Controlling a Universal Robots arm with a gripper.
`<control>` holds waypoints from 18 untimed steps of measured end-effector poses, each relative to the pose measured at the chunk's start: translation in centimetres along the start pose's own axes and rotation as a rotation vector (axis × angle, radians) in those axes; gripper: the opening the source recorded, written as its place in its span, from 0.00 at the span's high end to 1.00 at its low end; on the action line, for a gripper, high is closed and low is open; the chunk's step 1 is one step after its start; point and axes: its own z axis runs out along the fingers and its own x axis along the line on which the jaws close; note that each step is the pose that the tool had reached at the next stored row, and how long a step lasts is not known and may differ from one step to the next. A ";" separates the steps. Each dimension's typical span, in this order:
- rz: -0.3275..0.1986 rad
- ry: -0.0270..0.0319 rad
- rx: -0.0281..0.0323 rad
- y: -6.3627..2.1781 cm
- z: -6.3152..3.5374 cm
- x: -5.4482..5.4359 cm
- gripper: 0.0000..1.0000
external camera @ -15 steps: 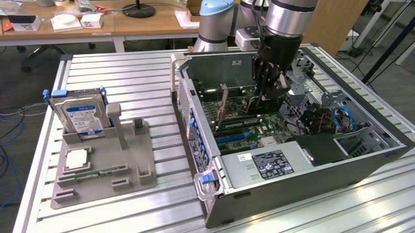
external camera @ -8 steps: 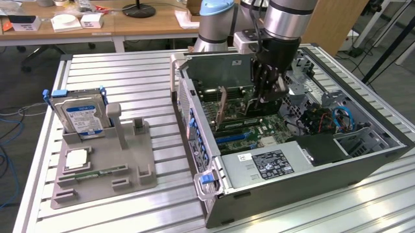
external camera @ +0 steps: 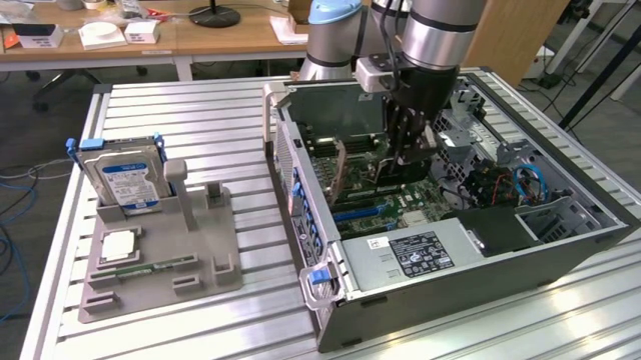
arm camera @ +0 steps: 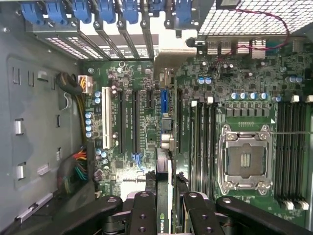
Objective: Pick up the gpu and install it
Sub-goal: 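Insert the gpu into the slot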
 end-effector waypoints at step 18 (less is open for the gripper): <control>-0.035 -0.0003 0.0039 1.86 2.40 0.1 0.74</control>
